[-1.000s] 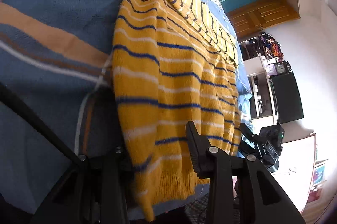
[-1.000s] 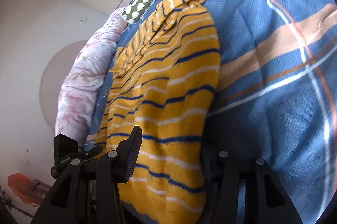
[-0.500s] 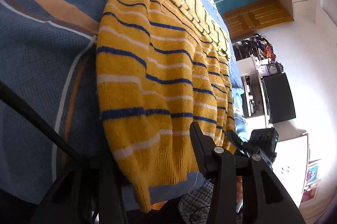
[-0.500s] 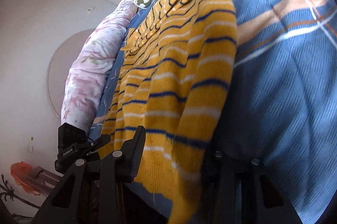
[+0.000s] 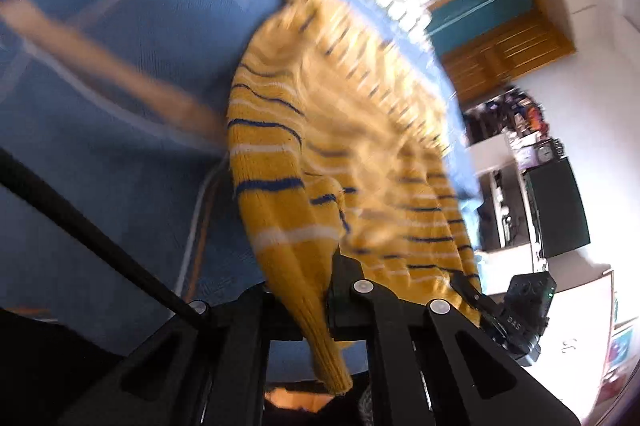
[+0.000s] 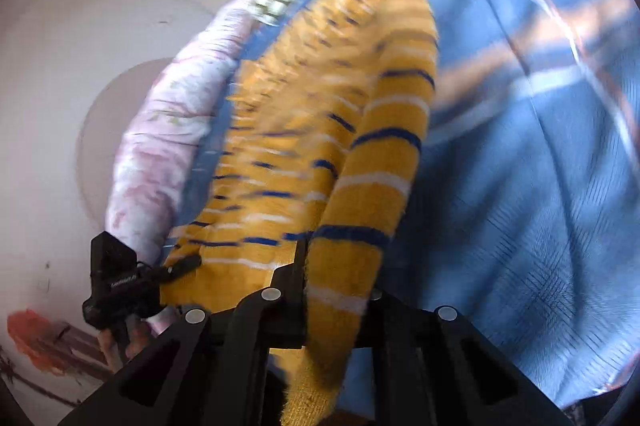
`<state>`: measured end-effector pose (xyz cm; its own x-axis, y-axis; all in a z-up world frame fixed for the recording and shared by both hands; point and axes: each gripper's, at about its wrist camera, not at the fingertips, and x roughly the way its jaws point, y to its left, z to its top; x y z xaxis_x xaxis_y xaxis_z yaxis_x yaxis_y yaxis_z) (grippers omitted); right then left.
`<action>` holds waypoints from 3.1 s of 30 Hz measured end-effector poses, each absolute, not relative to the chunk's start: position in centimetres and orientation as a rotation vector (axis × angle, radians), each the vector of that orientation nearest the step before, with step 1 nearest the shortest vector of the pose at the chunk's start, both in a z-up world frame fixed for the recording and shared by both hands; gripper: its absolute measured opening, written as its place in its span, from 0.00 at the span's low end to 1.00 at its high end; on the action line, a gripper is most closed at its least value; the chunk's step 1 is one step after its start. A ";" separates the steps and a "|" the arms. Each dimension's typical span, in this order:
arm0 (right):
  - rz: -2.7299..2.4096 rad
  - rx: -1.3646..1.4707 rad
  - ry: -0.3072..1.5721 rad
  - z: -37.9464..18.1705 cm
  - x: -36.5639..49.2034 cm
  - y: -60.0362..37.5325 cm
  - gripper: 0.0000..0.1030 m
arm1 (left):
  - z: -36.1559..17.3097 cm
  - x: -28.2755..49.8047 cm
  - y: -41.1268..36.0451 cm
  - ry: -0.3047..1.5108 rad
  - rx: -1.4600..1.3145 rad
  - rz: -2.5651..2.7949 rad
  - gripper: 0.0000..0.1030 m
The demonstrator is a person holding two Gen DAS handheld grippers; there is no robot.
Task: Fold small clothes
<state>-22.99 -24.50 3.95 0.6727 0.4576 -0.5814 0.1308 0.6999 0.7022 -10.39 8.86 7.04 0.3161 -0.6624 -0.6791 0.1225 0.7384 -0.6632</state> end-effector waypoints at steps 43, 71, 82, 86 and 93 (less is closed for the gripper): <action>0.062 0.690 0.801 8.2 -0.6 -30.2 0.14 | 8.3 14.8 -0.3 1.145 -0.339 -0.299 0.05; -0.008 1.066 0.755 6.2 4.0 -39.0 0.52 | 13.3 15.7 5.2 1.034 -0.513 -0.285 0.42; -0.063 0.571 0.890 7.7 -7.9 -36.0 0.52 | 10.1 1.6 4.7 0.956 -0.134 -0.284 0.61; -0.052 0.474 0.942 5.2 -10.8 -34.0 0.28 | 5.4 -1.0 4.0 0.953 0.038 -0.207 0.61; -0.237 0.468 0.981 3.9 -12.3 -37.4 0.05 | 1.5 -1.4 5.3 0.962 -0.006 -0.178 0.62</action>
<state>-12.30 -37.43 3.87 0.5410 0.0159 -0.8409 0.3981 0.8759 0.2727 -1.35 5.32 1.50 0.5584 -0.1533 -0.8153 0.1480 0.9854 -0.0840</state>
